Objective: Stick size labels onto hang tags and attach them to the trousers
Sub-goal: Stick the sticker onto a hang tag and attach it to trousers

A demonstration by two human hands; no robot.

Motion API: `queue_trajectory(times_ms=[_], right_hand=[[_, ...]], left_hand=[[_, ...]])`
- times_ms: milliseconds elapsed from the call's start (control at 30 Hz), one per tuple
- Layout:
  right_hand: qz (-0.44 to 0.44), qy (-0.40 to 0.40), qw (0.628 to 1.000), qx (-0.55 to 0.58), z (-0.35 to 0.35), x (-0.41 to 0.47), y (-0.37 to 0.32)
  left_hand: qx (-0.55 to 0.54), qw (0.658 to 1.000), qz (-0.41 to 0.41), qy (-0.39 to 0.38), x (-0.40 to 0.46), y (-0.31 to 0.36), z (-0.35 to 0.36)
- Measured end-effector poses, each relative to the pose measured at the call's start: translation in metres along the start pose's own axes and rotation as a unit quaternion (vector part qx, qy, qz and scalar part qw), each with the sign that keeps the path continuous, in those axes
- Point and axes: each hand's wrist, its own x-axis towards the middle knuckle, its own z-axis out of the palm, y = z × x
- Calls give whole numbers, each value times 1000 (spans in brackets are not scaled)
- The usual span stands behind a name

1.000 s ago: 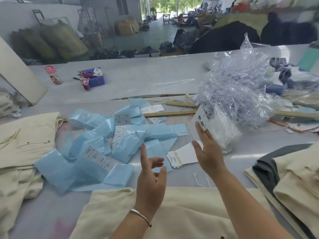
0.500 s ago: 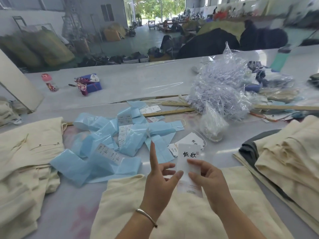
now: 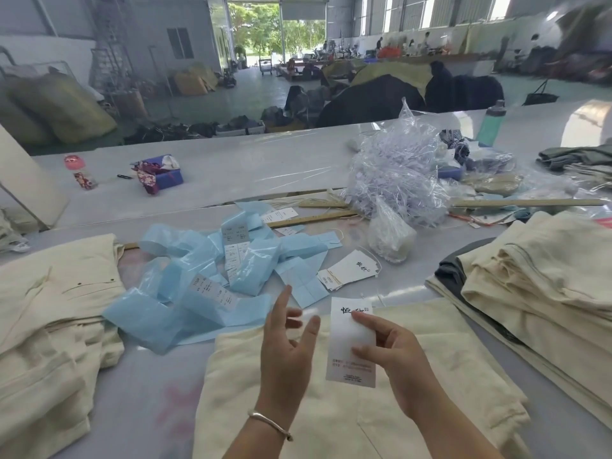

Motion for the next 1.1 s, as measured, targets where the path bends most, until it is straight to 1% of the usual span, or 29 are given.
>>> queue_trajectory(times_ms=[133,300,433,567,700,900,1100], right_hand=[[15,-8,1000,-21,1,-3,-4],[29,-36,998,-52,10,-4,-5],[19,-81,994,-67,18,-7,-10],[2,-130,988,-82,22,-9,-14],[-18,-162,983,-90,22,-11,-18],[-40,-198,978,-56,20,-11,-19],[-37,-190,980,-42,20,-14,-22]], left_hand=[[-8,1000,-16,-4,5,5,-21],[-68,993,-83,-44,6,22,-27],[-58,988,-115,-85,2,25,-23],[-42,986,-126,-100,-2,18,-17],[-25,988,-117,-100,-6,17,-14],[13,991,-94,-93,-9,13,-12],[88,992,-44,-82,-10,15,-13]])
